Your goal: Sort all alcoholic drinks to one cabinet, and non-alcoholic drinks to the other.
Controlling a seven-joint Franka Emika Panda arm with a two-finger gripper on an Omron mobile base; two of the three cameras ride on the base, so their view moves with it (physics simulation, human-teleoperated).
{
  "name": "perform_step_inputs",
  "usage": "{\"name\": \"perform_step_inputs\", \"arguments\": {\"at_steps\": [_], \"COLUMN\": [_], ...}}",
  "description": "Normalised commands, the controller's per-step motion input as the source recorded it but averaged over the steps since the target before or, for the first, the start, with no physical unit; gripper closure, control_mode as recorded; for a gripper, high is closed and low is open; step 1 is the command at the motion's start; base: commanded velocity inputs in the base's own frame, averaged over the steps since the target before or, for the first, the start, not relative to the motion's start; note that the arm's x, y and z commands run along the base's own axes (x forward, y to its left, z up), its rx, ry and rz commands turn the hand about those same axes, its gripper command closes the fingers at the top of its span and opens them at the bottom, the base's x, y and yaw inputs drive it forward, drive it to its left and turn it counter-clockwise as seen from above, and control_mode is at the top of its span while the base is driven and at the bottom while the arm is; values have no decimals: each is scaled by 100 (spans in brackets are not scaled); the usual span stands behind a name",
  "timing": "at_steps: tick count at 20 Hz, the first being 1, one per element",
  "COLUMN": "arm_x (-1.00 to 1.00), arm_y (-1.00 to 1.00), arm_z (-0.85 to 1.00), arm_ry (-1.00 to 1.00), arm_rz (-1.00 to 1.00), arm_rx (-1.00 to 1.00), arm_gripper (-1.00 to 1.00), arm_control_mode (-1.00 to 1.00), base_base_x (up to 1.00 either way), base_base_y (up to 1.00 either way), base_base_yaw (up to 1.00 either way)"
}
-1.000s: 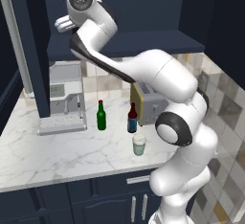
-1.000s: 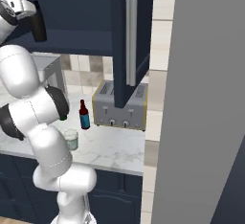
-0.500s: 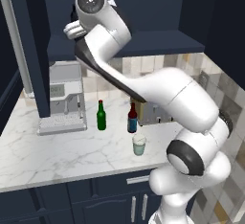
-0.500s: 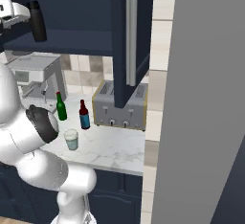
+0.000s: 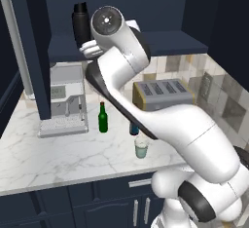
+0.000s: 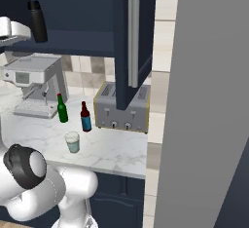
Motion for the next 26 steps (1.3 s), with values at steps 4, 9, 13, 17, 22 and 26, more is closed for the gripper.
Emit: {"name": "perform_step_inputs", "arguments": {"at_steps": [4,9,13,17,22,26], "arm_x": [-51,-28,0,0,0,-9], "arm_y": [-11,-3,0,0,-2,-9], "arm_z": [-38,-34,-23,-24,-31,-39], "arm_ry": [15,16,19,16,7,1], "arm_rz": [-22,-28,-31,-31,-29,-22], "arm_rx": [4,3,1,0,0,0], "arm_gripper": [-100,-100,-100,-100,-100,-100], "arm_control_mode": [-100,-100,-100,-100,-100,-100], "base_base_x": [0,0,0,0,0,0], "base_base_y": [0,0,0,0,0,0], "base_base_yaw": [0,0,0,0,0,0]}}
